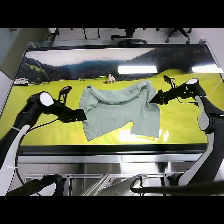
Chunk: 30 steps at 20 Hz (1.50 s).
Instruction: Fold the shirts.
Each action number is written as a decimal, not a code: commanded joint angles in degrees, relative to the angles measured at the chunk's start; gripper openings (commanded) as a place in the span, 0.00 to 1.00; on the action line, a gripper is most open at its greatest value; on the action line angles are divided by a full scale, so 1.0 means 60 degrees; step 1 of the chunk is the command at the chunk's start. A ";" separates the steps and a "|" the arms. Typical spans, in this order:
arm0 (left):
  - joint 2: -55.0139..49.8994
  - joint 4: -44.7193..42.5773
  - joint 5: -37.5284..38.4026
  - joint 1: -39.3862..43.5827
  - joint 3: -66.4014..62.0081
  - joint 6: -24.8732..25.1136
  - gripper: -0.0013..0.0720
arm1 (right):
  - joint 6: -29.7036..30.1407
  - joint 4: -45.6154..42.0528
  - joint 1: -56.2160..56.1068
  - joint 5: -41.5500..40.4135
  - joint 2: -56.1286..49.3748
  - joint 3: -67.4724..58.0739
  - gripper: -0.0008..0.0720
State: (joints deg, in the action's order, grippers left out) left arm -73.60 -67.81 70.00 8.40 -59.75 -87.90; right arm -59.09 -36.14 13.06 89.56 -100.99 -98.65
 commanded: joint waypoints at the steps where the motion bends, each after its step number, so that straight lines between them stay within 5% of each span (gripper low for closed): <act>1: 0.0499 0.0368 0.0178 -0.0809 0.0790 -0.0113 0.95 | 0.0000 0.0004 0.0025 -0.0033 0.0007 -0.0007 0.04; 9: -0.1071 0.2878 -0.2328 0.0798 0.2965 0.0754 0.95 | -0.0025 0.0076 0.0025 -0.0051 0.0015 -0.0011 0.04; 10: -0.1319 0.2878 -0.2415 0.1009 0.2860 0.0754 0.88 | -0.0047 0.0073 0.0029 -0.0029 0.0029 -0.0011 0.04; 14: -0.1767 0.2728 -0.1883 0.1202 0.1661 0.1045 0.11 | -0.0044 0.0073 0.0029 0.0102 0.0310 -0.0011 0.04; 15: -0.1628 0.2739 -0.1796 0.1115 0.1220 0.1096 0.03 | -0.0040 0.0073 0.0029 0.0124 0.0484 -0.0011 0.04; 19: -0.0178 0.2747 -0.1657 0.0426 -0.0871 0.1115 0.03 | -0.0040 0.0849 0.0306 0.0117 0.1814 -0.0171 0.04; 25: 0.3373 0.2798 -0.2390 -0.1111 -0.4954 0.1107 0.03 | 0.1610 0.8298 0.1978 -0.1326 0.5949 -0.0331 0.04; 30: 0.5242 0.2466 -0.3115 -0.2153 -0.6681 0.1144 0.03 | 0.2138 0.7723 0.3129 -0.3814 0.9417 -0.0328 0.04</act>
State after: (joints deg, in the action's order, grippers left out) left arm -48.07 -51.59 53.80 -0.99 -93.91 -81.10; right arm -49.19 8.36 28.21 75.85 -55.07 -100.57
